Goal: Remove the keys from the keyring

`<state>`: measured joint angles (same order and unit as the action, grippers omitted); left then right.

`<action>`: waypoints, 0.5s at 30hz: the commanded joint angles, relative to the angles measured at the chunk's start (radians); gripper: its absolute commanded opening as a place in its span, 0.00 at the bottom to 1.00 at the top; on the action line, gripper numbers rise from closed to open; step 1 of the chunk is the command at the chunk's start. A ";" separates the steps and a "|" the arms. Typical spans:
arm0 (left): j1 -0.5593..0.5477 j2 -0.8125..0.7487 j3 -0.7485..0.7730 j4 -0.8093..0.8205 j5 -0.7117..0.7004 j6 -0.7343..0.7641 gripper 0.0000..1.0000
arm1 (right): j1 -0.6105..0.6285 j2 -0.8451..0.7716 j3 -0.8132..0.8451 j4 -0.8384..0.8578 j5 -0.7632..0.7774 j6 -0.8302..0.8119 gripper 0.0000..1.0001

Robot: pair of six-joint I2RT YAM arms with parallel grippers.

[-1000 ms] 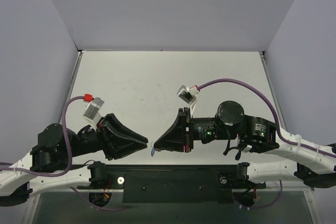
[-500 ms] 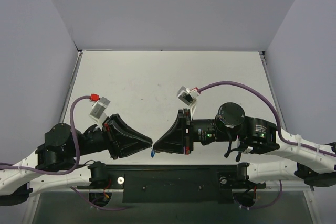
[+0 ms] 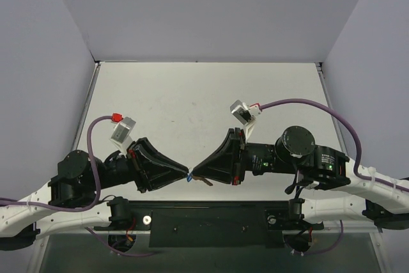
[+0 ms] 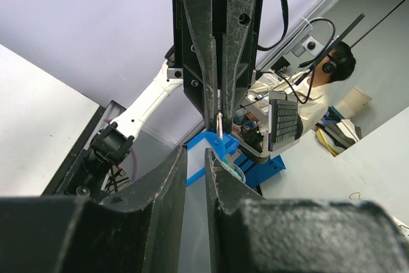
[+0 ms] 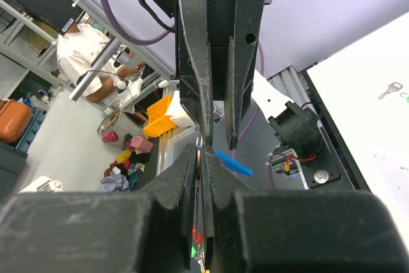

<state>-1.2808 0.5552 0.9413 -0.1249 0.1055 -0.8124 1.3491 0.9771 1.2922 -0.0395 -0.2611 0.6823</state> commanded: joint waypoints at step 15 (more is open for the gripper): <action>-0.003 -0.001 0.005 0.090 -0.004 -0.018 0.29 | 0.015 0.021 -0.005 0.090 0.000 -0.001 0.00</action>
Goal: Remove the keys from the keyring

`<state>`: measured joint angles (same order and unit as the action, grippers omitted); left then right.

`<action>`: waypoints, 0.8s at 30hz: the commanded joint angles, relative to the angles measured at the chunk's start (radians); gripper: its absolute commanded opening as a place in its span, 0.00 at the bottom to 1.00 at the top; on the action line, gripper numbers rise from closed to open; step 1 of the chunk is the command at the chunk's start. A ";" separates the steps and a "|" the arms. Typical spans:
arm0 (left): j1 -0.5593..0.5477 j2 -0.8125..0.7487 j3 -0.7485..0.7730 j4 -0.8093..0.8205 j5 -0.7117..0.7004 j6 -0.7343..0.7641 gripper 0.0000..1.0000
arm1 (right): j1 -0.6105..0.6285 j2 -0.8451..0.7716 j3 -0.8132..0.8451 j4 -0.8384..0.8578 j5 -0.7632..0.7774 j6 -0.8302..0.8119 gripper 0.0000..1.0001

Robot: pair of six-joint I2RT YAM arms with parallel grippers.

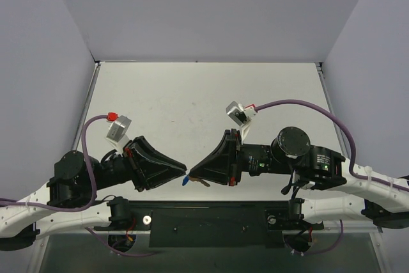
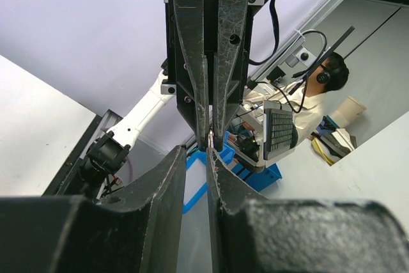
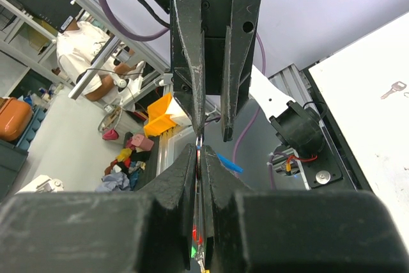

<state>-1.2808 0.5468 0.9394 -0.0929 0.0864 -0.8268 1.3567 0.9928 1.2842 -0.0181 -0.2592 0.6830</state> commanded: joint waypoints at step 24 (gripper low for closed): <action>-0.003 0.001 0.001 0.078 0.023 -0.001 0.31 | 0.009 0.017 0.006 0.038 0.035 -0.005 0.00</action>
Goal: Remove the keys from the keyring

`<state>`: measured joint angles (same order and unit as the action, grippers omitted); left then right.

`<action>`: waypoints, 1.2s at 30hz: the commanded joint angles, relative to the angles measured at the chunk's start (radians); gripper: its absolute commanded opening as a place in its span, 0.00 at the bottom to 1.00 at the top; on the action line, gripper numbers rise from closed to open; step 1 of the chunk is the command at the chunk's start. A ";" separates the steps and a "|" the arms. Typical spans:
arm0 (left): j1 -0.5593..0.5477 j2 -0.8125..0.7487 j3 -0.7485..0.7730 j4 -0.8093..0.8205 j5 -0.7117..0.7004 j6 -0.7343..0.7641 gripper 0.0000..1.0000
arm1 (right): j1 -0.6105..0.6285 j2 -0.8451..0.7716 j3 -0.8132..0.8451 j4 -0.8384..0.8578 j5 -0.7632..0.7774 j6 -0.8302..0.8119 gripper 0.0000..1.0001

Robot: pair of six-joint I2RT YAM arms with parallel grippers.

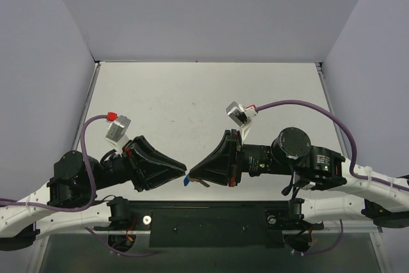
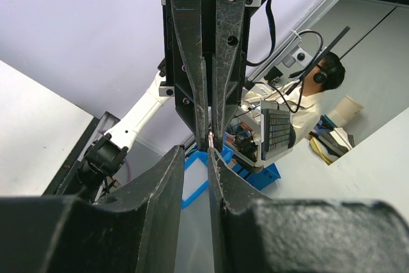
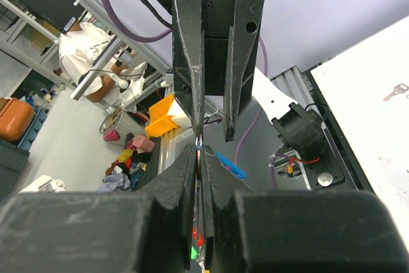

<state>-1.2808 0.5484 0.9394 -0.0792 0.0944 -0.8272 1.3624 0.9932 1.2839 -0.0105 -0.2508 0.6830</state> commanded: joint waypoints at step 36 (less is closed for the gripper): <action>-0.003 -0.048 0.006 0.025 -0.042 0.013 0.34 | 0.004 0.010 0.006 0.049 0.042 0.004 0.00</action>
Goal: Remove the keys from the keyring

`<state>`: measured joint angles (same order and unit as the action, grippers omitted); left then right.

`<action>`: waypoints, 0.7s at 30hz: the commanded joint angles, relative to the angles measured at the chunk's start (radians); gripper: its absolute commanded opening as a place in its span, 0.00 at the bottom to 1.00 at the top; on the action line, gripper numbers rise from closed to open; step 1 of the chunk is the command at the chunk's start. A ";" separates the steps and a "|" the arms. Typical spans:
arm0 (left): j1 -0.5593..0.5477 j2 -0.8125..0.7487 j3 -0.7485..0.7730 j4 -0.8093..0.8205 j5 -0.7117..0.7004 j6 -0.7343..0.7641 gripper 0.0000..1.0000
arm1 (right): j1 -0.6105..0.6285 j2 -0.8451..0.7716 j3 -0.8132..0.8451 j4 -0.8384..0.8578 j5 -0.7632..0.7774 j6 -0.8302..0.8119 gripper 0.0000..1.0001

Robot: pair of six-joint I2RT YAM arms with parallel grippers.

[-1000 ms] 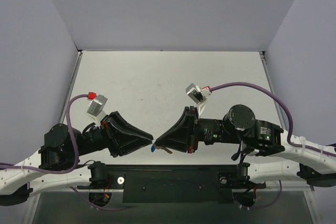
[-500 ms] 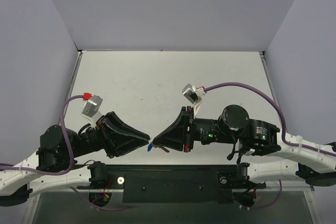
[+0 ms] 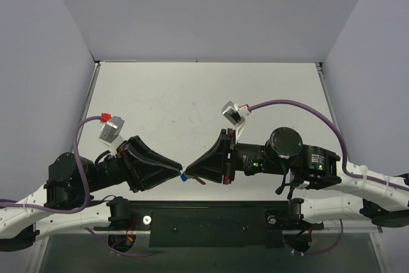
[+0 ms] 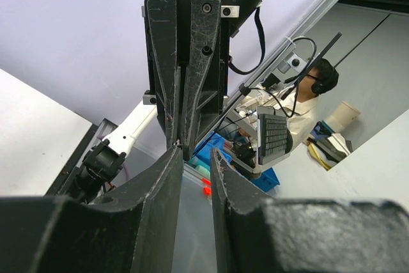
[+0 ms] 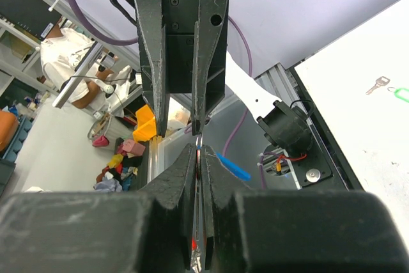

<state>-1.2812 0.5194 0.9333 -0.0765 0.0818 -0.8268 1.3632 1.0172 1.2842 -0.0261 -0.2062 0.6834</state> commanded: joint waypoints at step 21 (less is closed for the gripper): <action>-0.003 0.001 -0.016 0.055 -0.031 -0.011 0.34 | 0.004 0.000 0.012 0.109 -0.016 0.008 0.00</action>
<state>-1.2812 0.5137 0.9203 -0.0631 0.0380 -0.8310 1.3632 1.0183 1.2842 0.0044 -0.2142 0.6872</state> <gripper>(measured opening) 0.359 0.009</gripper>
